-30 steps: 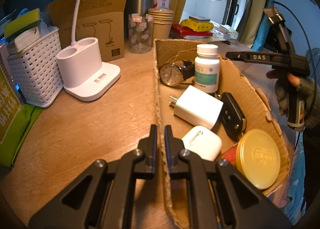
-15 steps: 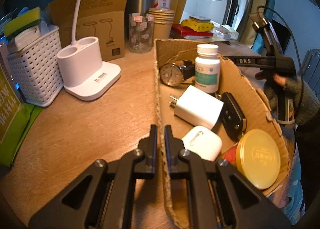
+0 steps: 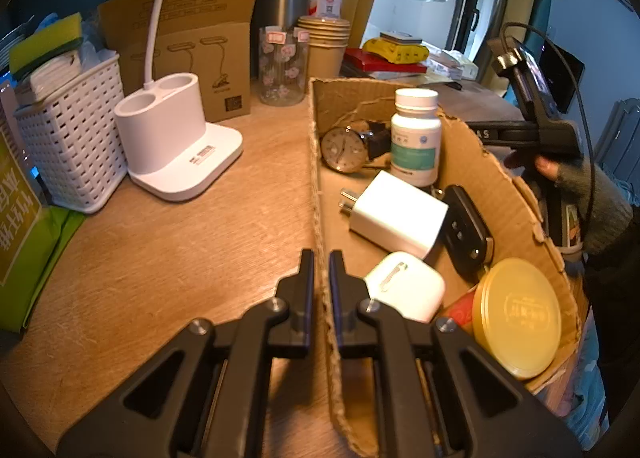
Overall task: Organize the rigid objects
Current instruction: 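Move the right tool to the black flashlight and grasp it, then lift the flashlight with the right tool and carry it over the box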
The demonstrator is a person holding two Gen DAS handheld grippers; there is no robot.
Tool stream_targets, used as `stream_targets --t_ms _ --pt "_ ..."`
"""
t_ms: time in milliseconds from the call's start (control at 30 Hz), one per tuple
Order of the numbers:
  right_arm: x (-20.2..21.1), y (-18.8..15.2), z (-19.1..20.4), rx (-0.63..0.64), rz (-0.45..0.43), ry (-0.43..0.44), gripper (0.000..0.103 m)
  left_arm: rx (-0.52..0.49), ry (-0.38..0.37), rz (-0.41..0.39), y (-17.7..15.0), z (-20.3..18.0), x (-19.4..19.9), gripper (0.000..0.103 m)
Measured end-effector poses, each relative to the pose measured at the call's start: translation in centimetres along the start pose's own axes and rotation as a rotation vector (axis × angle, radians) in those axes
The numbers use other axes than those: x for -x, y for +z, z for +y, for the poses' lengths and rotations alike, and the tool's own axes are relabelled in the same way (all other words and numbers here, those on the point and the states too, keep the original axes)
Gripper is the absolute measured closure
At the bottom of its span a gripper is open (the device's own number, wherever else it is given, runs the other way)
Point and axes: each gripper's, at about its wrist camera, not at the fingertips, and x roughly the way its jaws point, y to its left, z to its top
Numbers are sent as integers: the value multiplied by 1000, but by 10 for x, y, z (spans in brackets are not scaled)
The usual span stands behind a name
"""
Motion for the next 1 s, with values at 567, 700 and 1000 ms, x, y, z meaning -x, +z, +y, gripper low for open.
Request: stream_targets --t_ms 567,700,1000 --pt "-7 -3 9 43 27 -4 80 -1 0 0 0 0 0 95" --pt "-6 -3 9 41 28 -3 81 -1 0 -1 0 0 0 95" --pt "15 -7 10 40 2 -12 81 -2 3 -2 0 1 -1 95"
